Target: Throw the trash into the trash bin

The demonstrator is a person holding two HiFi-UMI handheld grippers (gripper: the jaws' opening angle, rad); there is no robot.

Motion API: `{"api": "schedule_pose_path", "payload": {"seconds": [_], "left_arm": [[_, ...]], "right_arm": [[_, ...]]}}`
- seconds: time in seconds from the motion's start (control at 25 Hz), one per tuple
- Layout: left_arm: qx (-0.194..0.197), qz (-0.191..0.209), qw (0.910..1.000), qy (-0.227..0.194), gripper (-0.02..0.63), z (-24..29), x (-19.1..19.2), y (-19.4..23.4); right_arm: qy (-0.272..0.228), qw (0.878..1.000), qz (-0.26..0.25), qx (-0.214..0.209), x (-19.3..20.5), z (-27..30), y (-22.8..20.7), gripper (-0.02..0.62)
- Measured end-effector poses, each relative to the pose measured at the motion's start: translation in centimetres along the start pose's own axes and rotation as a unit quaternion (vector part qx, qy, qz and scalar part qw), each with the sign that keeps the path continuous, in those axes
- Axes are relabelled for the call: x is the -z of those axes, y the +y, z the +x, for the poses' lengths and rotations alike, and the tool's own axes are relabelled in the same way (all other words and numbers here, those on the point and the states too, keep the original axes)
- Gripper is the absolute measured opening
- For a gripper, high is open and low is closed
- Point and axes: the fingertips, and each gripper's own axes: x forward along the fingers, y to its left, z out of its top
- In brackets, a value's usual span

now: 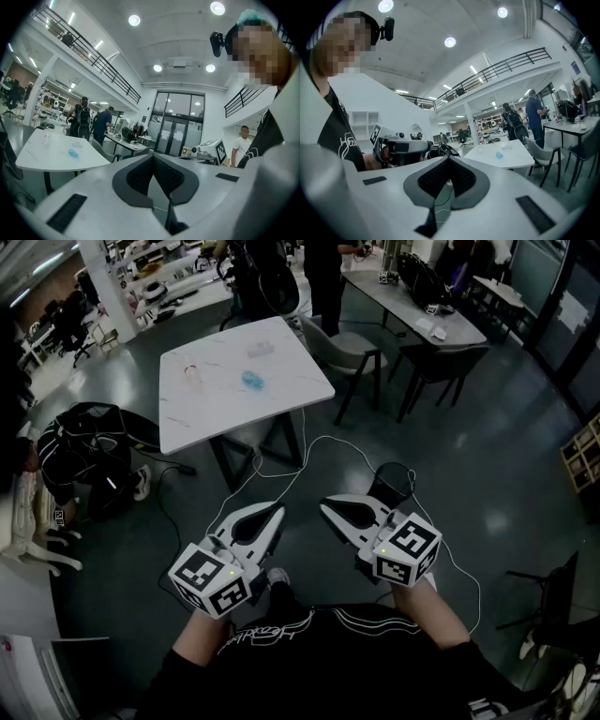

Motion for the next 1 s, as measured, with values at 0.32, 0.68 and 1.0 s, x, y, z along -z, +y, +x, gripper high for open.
{"api": "schedule_pose_path", "payload": {"seconds": [0.32, 0.68, 1.0], "left_arm": [[0.003, -0.021, 0.9998, 0.005, 0.006, 0.1, 0.1, 3.5], [-0.025, -0.012, 0.9994, 0.022, 0.006, 1.6, -0.4, 10.2], [-0.034, -0.038, 0.9983, 0.028, 0.006, 2.0, -1.6, 18.9]], "right_arm": [[0.011, 1.0, 0.008, -0.003, 0.1, 3.4, -0.9, 0.032], [0.032, 0.999, 0.007, 0.014, 0.0, 8.4, -4.3, 0.034], [0.047, 0.998, 0.015, 0.026, -1.0, 15.3, -8.4, 0.034]]}}
